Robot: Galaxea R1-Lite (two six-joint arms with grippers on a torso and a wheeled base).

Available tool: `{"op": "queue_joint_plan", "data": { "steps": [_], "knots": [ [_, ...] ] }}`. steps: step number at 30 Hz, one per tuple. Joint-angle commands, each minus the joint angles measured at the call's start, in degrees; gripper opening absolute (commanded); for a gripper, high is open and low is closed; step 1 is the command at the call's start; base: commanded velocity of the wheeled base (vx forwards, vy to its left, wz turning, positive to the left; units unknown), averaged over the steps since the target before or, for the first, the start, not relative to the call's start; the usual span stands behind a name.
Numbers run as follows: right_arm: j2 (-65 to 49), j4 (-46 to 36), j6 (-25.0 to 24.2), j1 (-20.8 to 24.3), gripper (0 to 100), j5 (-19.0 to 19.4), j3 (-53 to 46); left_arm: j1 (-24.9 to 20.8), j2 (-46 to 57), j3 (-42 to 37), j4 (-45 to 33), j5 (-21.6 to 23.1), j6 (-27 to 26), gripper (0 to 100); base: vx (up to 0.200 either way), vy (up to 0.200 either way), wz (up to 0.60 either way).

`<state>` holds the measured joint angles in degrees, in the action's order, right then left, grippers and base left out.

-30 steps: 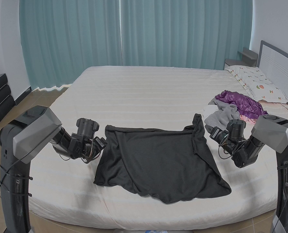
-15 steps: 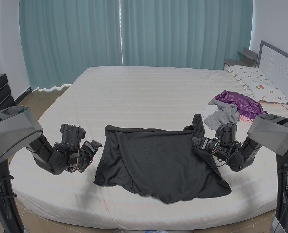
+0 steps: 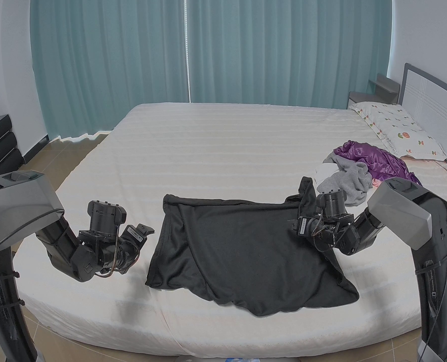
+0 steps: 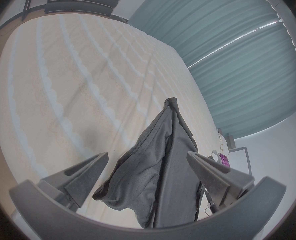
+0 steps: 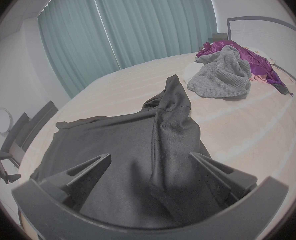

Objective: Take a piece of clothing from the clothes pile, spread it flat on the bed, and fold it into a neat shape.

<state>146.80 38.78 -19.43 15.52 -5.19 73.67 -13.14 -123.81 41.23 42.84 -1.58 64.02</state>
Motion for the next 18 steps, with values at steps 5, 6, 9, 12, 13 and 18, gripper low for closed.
{"op": "queue_joint_plan", "data": {
  "steps": [5, 6, 9, 12, 13, 18],
  "knots": [
    [4.3, -3.9, 3.4, 0.0, 0, -2.5, 5.1, 0.0, -1.0, -0.1, 0.2, 0.0, 0.0, 100, 0.000, 0.000, 0.00],
    [4.2, -3.9, 3.4, -0.1, 0, -2.9, 5.3, 0.0, -0.9, -0.1, 0.2, 0.0, 0.0, 100, 0.000, 0.000, 0.00],
    [3.4, -3.8, 3.3, -0.6, 0, -3.2, 5.3, 0.0, -0.9, -0.1, 0.2, 0.0, 0.0, 100, 0.000, 0.000, 0.00],
    [1.6, -3.4, 3.3, -1.5, 0, -3.2, 4.7, 0.0, -1.0, -0.1, 0.2, 0.0, 0.0, 100, 0.000, 0.000, 0.00],
    [1.4, -3.4, 3.2, -1.5, 0, -3.2, 4.7, 0.0, -1.0, 0.0, 0.2, 0.0, 0.0, 100, 0.000, 0.000, 0.00],
    [-0.5, -2.3, 2.0, -5.1, 0, -3.0, 4.6, 0.0, -1.1, -0.3, 0.2, 0.0, 0.0, 100, 0.000, 0.000, 0.00]
  ]
}}
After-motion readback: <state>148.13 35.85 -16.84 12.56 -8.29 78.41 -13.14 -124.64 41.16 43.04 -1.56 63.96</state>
